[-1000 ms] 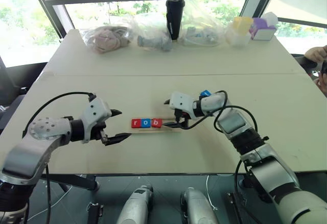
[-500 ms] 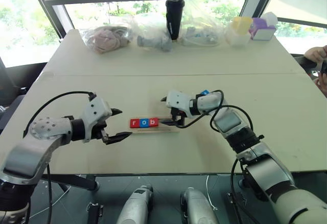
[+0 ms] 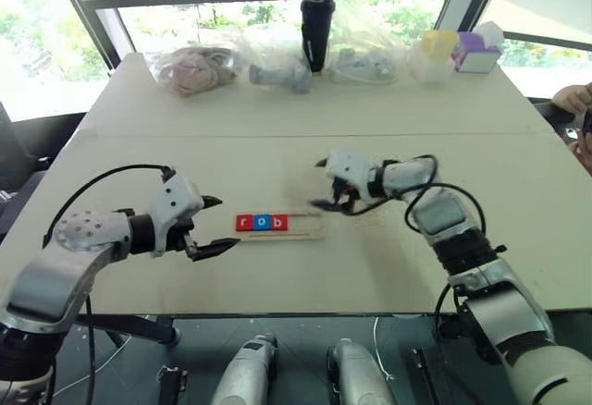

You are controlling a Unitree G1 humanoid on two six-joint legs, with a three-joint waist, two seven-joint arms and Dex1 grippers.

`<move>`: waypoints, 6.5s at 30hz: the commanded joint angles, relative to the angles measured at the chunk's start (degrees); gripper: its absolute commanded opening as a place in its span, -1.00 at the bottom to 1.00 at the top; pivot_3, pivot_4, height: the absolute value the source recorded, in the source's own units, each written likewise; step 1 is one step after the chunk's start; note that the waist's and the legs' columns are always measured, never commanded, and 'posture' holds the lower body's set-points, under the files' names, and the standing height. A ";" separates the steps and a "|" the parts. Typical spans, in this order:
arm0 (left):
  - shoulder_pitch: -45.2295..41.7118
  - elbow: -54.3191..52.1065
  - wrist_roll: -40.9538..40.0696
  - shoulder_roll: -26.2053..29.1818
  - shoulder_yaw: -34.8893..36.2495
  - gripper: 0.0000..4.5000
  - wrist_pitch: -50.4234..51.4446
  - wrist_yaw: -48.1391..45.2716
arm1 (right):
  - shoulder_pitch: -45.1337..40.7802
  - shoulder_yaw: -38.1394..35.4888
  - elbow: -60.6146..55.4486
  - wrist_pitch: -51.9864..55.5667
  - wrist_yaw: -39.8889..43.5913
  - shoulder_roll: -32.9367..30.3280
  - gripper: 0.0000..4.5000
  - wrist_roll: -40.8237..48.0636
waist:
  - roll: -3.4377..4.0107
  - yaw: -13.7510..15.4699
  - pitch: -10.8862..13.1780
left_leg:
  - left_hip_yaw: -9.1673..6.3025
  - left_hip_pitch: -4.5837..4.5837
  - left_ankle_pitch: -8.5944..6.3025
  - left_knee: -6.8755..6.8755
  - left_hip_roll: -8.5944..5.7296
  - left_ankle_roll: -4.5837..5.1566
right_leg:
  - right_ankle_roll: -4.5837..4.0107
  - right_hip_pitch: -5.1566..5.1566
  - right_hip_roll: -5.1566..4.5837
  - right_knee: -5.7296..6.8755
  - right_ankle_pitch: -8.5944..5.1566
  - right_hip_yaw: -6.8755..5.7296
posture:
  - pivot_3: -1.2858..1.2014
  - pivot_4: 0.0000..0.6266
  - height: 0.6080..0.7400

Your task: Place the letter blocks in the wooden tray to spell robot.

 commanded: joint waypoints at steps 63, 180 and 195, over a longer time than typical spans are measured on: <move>-6.27 1.86 -1.83 -1.24 -3.80 1.00 -0.91 -4.97 | 23.27 -22.45 -54.89 74.37 -53.30 34.36 -0.02 5.70 | 0.04 -0.31 -0.02 | 0.05 -0.07 0.01 -0.14 0.06 0.01 | -0.28 -0.45 -0.01 -0.01 -0.06 0.09 | 0.03 -0.52 1.00; 1.08 -5.09 -2.36 1.29 0.66 1.00 1.62 -0.69 | -7.28 6.22 10.37 -10.23 20.25 4.31 0.95 2.14 | -0.01 -0.26 0.03 | 0.12 0.03 0.00 -0.04 0.10 -0.01 | -0.04 0.01 0.16 -0.19 0.16 -0.01 | 0.03 -0.52 1.00; 0.66 -4.43 -2.49 0.80 0.14 1.00 1.10 -0.78 | -3.13 -10.30 19.35 4.35 -14.31 1.79 0.95 1.75 | 0.00 -0.42 0.03 | 0.15 0.02 0.02 -0.11 0.10 0.01 | -0.07 -0.01 0.03 -0.19 0.15 0.07 | 0.03 -0.52 1.00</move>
